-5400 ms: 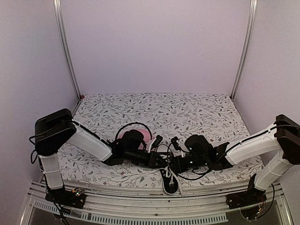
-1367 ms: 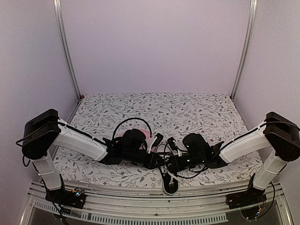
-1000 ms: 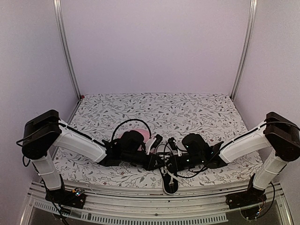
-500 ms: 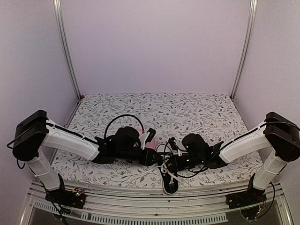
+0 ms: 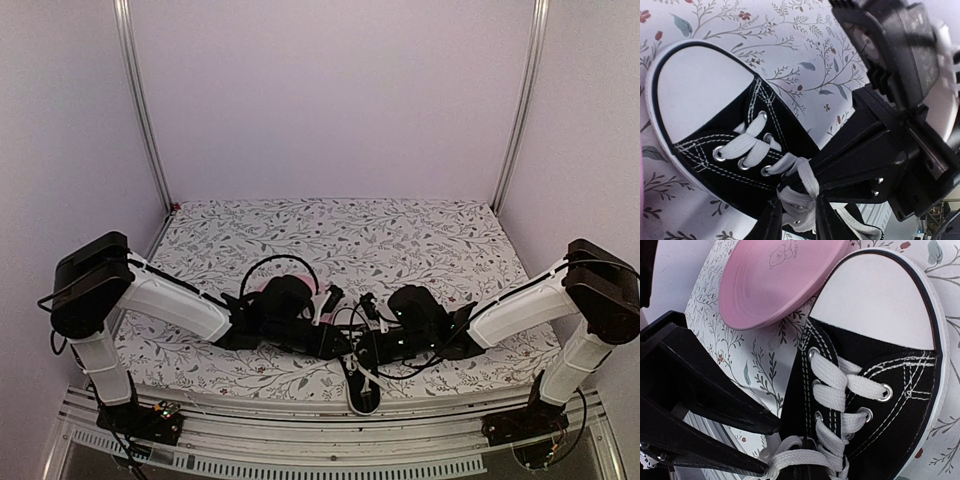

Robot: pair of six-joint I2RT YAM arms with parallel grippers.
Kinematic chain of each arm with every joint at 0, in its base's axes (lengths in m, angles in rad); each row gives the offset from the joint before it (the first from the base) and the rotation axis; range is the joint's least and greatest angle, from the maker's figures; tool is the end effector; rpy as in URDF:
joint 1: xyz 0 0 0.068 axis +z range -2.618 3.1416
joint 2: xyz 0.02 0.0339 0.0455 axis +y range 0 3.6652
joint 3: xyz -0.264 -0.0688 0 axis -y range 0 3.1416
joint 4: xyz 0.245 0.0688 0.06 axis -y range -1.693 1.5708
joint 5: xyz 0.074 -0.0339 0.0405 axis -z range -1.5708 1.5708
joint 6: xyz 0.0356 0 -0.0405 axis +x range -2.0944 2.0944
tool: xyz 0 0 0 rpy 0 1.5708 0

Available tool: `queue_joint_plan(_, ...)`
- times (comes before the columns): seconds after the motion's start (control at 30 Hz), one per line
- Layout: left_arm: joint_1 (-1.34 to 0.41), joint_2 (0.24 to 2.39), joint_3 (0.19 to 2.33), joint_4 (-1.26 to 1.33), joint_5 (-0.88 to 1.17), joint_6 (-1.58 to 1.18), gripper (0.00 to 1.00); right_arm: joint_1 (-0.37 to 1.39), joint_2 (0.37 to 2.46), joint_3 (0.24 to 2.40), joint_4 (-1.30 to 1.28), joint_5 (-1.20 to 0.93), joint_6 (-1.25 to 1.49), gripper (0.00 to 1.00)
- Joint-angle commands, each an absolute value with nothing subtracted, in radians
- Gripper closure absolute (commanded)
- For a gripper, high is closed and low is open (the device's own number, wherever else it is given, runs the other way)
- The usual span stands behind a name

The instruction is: Tie the shoes

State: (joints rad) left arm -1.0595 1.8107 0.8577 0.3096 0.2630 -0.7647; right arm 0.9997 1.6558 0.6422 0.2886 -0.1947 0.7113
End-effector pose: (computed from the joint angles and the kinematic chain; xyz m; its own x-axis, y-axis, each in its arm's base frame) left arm 0.1682 -0.3187 0.1400 -0.8653 0.1760 -0.4693 0.4779 0.5723 -0.6664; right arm 0.1588 0.2598 0.1281 -0.8615 -0.1559 -0.4832 -0.4505 0.6737 0.5858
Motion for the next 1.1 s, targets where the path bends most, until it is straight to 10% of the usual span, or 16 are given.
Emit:
queue_joint_plan(0.0, -1.052, 1.836, 0.866, 0.373, 0.312, -0.788, 0.77, 0.990, 1.649, 0.619, 0.248, -0.135, 0.708, 0.98)
queue_joint_plan(0.8, -1.059, 1.735, 0.868, 0.202, 0.103, -0.737, 0.80, 0.990, 1.622, 0.606, 0.247, -0.131, 0.715, 0.98)
queue_joint_plan(1.07, -1.085, 1.760, 0.899, 0.259, 0.183, -0.710, 0.66, 0.991, 1.626, 0.610, 0.247, -0.130, 0.718, 0.98)
